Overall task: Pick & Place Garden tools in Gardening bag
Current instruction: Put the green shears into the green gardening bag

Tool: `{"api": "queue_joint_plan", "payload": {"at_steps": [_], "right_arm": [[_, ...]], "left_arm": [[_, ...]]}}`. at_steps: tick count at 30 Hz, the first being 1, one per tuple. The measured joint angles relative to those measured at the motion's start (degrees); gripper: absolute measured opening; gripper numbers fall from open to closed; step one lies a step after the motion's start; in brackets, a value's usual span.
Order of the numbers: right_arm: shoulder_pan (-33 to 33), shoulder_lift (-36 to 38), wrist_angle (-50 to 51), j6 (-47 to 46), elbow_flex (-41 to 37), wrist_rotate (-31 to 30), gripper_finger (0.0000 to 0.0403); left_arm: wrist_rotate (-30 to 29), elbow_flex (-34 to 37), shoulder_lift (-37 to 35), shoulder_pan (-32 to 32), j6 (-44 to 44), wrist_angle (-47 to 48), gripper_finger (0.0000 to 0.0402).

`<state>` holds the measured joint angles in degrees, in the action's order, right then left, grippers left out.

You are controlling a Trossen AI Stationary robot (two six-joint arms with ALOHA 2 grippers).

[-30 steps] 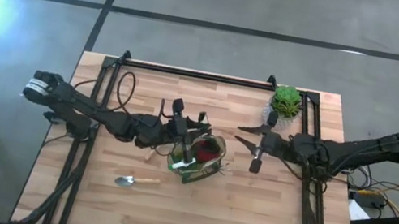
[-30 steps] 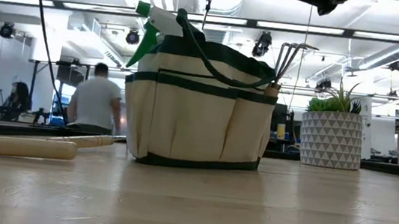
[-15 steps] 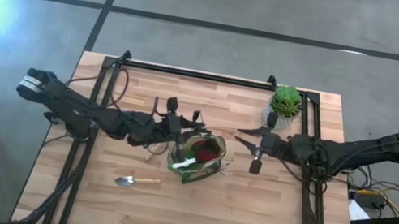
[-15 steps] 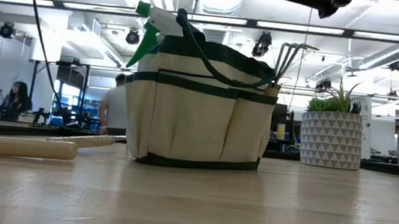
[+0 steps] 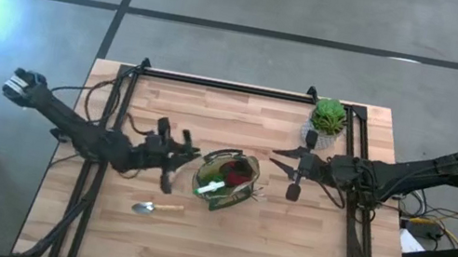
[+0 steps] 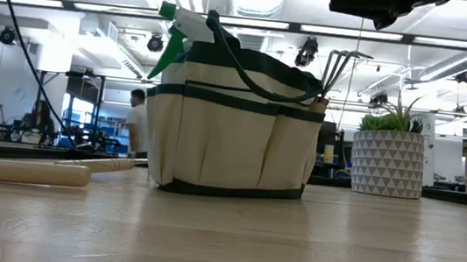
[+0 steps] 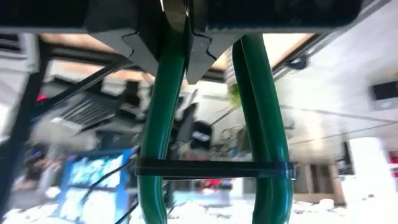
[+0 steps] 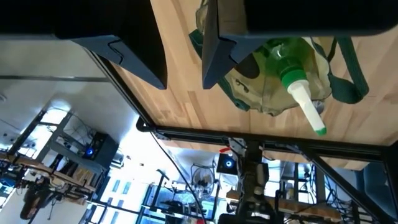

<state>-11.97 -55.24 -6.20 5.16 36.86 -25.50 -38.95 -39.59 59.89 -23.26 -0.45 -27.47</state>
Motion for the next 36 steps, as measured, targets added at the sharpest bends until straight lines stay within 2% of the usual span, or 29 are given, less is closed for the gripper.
{"api": "queue_joint_plan", "payload": {"at_steps": [5, 11, 16, 26, 32, 36], "right_arm": [[0.0, 0.0, 0.0, -0.3, 0.0, 0.0, 0.0084], [0.0, 0.0, -0.1, -0.7, 0.0, -0.1, 0.0079], [0.0, 0.0, -0.1, -0.7, 0.0, -0.1, 0.0084], [0.0, 0.0, -0.1, -0.7, 0.0, -0.1, 0.0077], [0.0, 0.0, -0.1, -0.7, 0.0, -0.1, 0.0073], [0.0, 0.0, -0.1, -1.0, 0.0, -0.1, 0.0079]], "left_arm": [[0.0, 8.5, -2.2, -2.7, -0.1, -12.3, 0.0036], [0.0, 16.3, -1.6, -4.1, -1.1, -25.5, 0.0036], [0.0, 19.1, -0.5, -4.5, -4.4, -27.5, 0.0036], [0.2, 19.4, 2.6, -7.9, -7.3, -26.5, 0.0036], [-0.8, 19.3, 7.4, -8.6, -12.2, -27.3, 0.0036], [-1.2, 18.5, 12.8, -8.8, -12.7, -33.0, 0.0036]]}}
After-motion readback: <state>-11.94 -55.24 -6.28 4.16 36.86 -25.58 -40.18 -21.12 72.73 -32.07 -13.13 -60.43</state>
